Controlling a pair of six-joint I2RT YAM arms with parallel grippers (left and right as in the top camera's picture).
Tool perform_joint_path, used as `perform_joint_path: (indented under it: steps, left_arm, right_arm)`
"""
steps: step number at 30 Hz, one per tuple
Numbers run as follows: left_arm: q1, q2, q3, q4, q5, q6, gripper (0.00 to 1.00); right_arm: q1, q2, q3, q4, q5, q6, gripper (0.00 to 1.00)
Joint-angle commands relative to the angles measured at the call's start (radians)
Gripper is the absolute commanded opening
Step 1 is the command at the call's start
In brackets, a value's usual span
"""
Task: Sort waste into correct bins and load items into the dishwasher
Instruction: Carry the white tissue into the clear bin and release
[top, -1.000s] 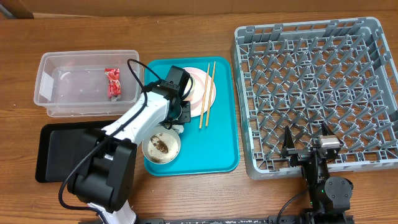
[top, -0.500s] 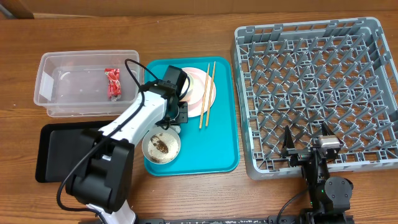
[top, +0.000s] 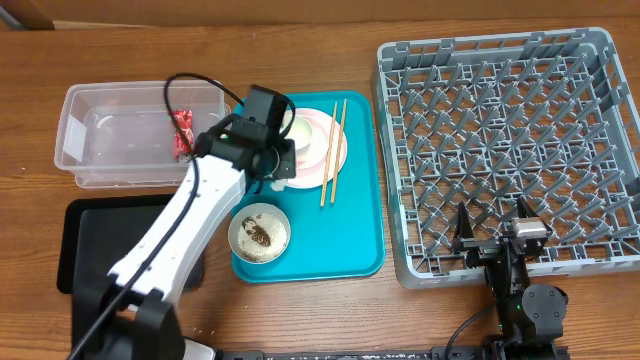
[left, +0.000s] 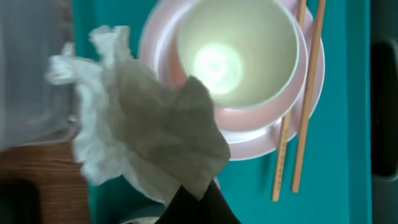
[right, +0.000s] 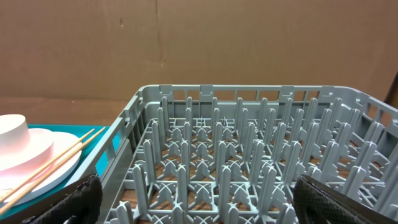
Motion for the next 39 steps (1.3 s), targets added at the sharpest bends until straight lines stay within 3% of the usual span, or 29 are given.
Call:
perform_joint_path:
  steps: [1, 7, 17, 24, 32, 39]
  left_arm:
    - [0.012, -0.060, 0.028, 0.002, -0.188, 0.017, 0.04]
    - [0.013, -0.127, 0.028, 0.034, -0.525, 0.017, 0.04]
    - [0.060, -0.145, 0.028, 0.156, -0.866, 0.016, 0.04]
    - [0.201, -0.145, 0.021, 0.142, -0.846, -0.050, 0.04]
    - [0.342, -0.133, 0.020, 0.123, -0.572, -0.067, 0.04]
    - [0.394, -0.071, 0.020, 0.131, -0.504, -0.066, 0.04]
  right_arm:
    - [-0.004, -0.004, -0.010, 0.006, -0.006, -0.001, 1.00]
    - [-0.004, -0.004, -0.010, 0.006, -0.006, -0.001, 1.00]
    - [-0.004, -0.004, -0.010, 0.006, -0.006, -0.001, 1.00]
    - [-0.004, -0.004, -0.010, 0.006, -0.006, -0.001, 1.00]
    - [-0.004, -0.004, -0.010, 0.006, -0.006, -0.001, 1.00]
    - [-0.004, -0.004, -0.010, 0.006, -0.006, -0.001, 1.00]
